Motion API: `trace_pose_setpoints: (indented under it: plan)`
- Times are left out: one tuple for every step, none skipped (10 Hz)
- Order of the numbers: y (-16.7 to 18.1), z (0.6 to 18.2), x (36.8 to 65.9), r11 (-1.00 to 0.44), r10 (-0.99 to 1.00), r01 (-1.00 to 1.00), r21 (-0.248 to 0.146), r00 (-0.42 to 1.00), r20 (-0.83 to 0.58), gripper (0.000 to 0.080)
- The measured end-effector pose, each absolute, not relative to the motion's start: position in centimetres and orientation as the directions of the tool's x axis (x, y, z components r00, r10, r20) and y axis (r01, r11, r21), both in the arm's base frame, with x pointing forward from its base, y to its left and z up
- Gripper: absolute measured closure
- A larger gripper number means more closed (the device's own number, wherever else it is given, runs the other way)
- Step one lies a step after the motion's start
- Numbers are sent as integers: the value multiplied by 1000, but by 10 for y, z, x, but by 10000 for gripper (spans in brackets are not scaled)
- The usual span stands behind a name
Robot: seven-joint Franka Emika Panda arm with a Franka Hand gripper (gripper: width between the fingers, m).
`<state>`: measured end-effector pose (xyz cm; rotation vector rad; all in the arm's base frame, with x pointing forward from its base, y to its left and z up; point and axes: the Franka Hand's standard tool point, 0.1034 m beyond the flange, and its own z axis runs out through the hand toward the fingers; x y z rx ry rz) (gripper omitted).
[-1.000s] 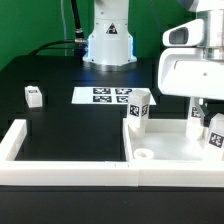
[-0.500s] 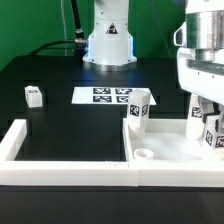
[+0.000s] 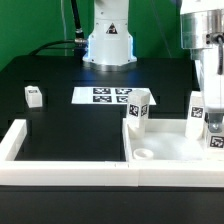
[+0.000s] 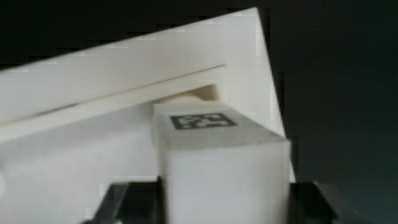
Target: Assemble square table
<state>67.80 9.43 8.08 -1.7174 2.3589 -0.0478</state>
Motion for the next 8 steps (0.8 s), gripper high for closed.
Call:
trace_pose_setpoints:
  plan:
    - [95, 81, 676, 438, -893, -884, -165, -407, -191, 492]
    - [95, 81, 676, 404, -909, -897, -176, -374, -185, 492]
    - [95, 80, 675, 389, -916, -904, -178, -358, -181, 438]
    - [95, 79, 675, 385, -917, -906, -177, -355, -179, 272]
    - [97, 79, 676, 170, -982, -963, -208, -148, -120, 272]
    - [103, 77, 676, -29, -996, -974, -226, 46, -71, 175]
    - [110, 76, 674, -141, -987, -963, -227, 156, -46, 157]
    - [109, 76, 674, -210, -975, -951, -229, 222, -27, 157]
